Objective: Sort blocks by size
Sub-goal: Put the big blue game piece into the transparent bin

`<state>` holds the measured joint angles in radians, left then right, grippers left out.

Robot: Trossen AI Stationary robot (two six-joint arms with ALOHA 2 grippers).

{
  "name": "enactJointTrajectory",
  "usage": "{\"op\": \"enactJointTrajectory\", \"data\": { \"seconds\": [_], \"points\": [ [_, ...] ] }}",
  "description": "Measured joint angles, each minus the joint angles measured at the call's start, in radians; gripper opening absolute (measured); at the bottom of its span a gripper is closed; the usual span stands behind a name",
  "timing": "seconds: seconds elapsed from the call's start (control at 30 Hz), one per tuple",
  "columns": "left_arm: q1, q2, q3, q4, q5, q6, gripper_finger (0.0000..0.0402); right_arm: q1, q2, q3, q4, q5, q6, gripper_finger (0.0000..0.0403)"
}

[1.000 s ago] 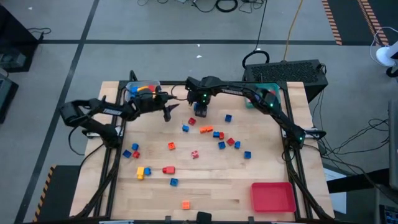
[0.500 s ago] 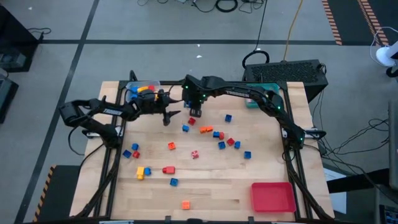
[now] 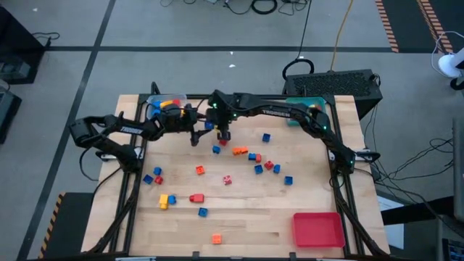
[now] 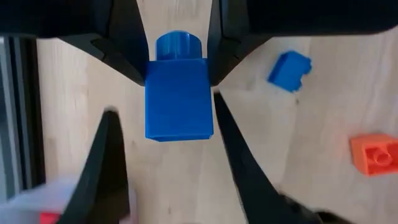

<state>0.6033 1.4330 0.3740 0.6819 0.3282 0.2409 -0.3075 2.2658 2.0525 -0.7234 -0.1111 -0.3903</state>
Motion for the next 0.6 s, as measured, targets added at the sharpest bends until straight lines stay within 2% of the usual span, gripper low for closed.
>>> {"op": "enactJointTrajectory", "data": {
  "seconds": [0.23,0.5,0.6],
  "points": [
    [-0.037,0.000,0.000,0.029,0.010,0.001,0.0253,0.007,0.000,0.000,0.010,0.000,-0.015,0.0113],
    [-0.043,0.000,0.000,0.027,0.012,0.004,0.0138,0.007,0.000,0.001,0.002,-0.003,0.004,0.0117],
    [-0.042,-0.005,0.000,0.016,-0.001,-0.011,0.0136,0.007,0.000,0.001,0.005,-0.001,0.013,0.0136]
  ]
}}
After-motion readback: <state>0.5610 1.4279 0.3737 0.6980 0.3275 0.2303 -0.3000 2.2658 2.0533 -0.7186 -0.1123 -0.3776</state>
